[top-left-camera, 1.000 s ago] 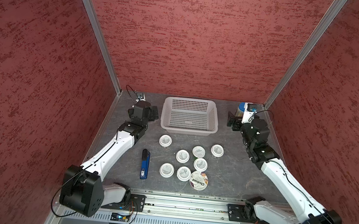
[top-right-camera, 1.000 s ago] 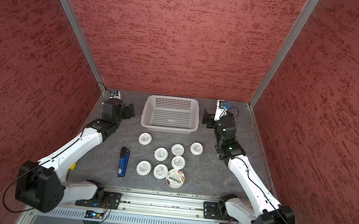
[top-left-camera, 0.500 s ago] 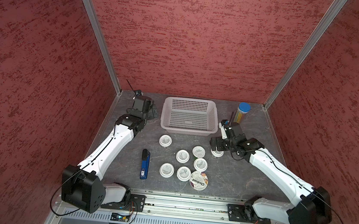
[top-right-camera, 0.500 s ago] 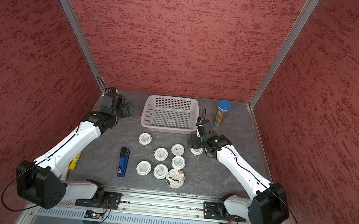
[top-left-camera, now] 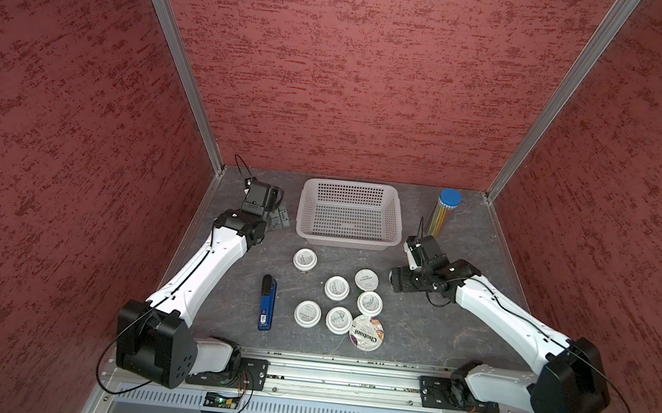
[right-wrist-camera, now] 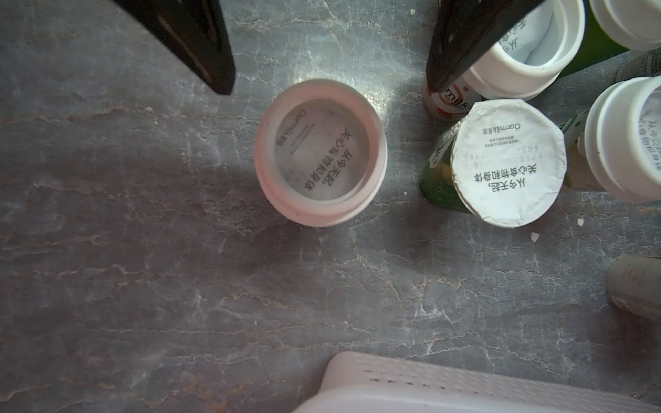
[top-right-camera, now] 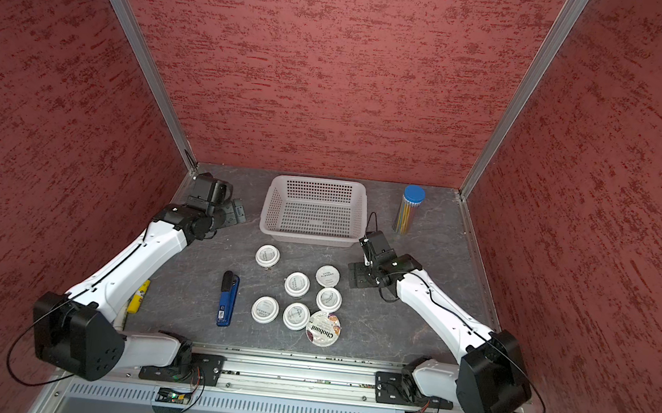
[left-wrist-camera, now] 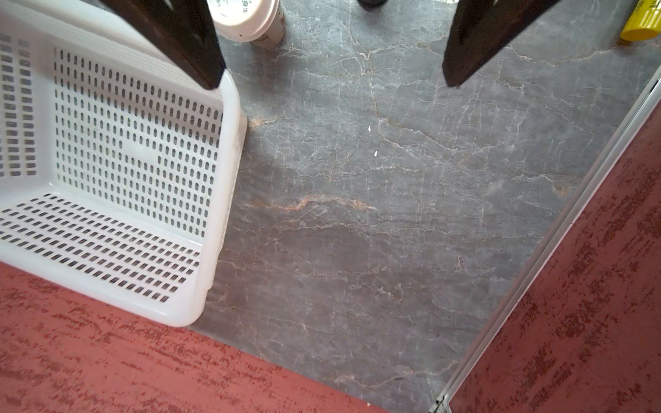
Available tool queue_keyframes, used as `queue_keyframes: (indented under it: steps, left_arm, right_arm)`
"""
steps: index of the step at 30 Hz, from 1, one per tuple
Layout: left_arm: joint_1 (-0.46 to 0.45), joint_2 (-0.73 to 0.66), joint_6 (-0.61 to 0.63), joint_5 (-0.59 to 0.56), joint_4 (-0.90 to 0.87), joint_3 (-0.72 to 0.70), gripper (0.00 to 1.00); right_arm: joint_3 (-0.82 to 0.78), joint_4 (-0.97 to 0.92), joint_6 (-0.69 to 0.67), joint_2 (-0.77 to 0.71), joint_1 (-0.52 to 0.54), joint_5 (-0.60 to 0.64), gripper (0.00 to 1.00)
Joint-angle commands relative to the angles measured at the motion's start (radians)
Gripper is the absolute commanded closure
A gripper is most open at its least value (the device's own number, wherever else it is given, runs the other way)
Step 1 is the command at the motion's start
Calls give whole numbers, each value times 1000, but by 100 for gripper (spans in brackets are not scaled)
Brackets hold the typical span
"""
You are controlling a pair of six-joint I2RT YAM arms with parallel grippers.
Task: Put the yogurt in the basket
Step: Pick up the yogurt from the center of the board.
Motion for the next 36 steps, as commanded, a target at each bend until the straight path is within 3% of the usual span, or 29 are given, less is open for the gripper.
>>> queue_keyframes:
  steps: [1,18,36]
  left_arm:
    - [1,23,-22,27,-47,40,0]
    - [-7,-51,-45,15,-19,0,0]
    - [-31,-58,-35,11,-17,-5,0]
  right_arm:
    - [-3,42,0,25,8,2,11]
    - [15,88,-26,113,10,88,20]
    - [8,131,-31,129,10,92,26]
